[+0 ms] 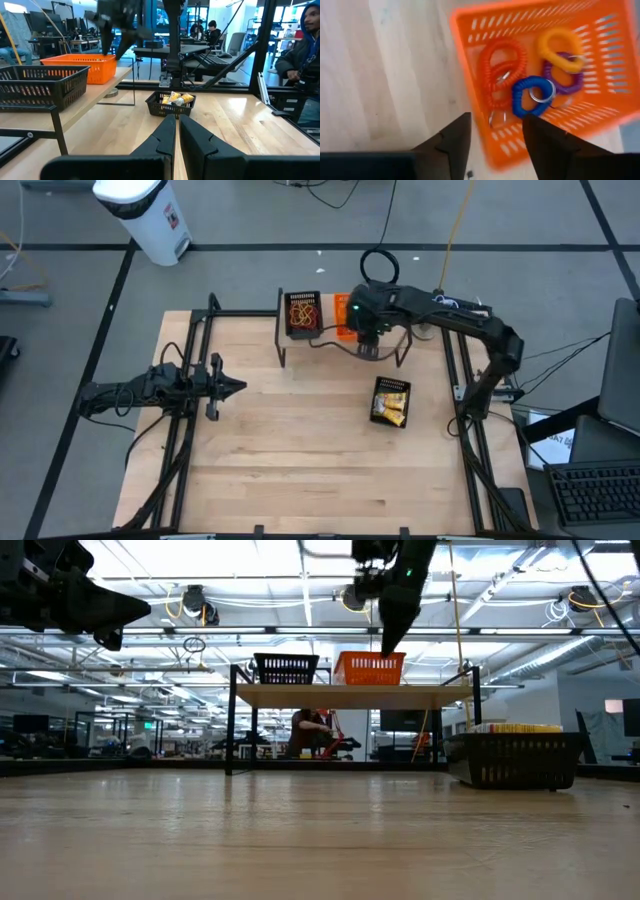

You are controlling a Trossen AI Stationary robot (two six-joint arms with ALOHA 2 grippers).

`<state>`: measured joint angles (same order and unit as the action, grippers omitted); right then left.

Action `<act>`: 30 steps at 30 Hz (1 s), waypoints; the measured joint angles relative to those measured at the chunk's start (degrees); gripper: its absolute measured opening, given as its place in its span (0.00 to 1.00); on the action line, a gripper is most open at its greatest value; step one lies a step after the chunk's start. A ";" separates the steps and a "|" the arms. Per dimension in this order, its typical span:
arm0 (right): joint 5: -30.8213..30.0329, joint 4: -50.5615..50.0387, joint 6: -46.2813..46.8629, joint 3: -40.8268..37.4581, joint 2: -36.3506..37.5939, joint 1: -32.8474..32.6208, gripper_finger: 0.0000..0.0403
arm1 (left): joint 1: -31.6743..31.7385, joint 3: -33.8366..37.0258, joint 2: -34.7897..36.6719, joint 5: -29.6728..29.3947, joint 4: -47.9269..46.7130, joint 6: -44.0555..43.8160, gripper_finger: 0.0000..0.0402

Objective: Pick & Place Office Desk Supplies
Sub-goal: Put the orange bin with spring keychains on the shelf, then put the black bin with crayon boxes on the shelf

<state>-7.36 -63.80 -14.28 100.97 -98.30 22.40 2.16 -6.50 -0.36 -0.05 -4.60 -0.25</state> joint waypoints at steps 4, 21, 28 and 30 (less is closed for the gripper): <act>-0.05 -0.42 4.74 0.02 5.57 -3.71 0.45 | 0.00 0.00 0.00 0.01 0.00 -0.01 0.06; -5.91 7.09 48.56 -27.45 14.42 -55.32 0.41 | 0.01 0.00 0.00 -0.01 0.09 -1.44 0.06; -12.81 13.86 55.03 -35.86 12.96 -63.52 0.41 | 0.00 0.00 0.00 -0.03 0.07 -2.73 0.06; -16.47 14.19 53.25 -36.63 13.00 -63.55 0.41 | 0.01 0.00 0.00 -0.03 0.04 -2.64 0.06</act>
<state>-23.83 -49.60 38.96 64.33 -85.30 -41.14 2.17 -6.50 -0.36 -0.08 -4.56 -2.89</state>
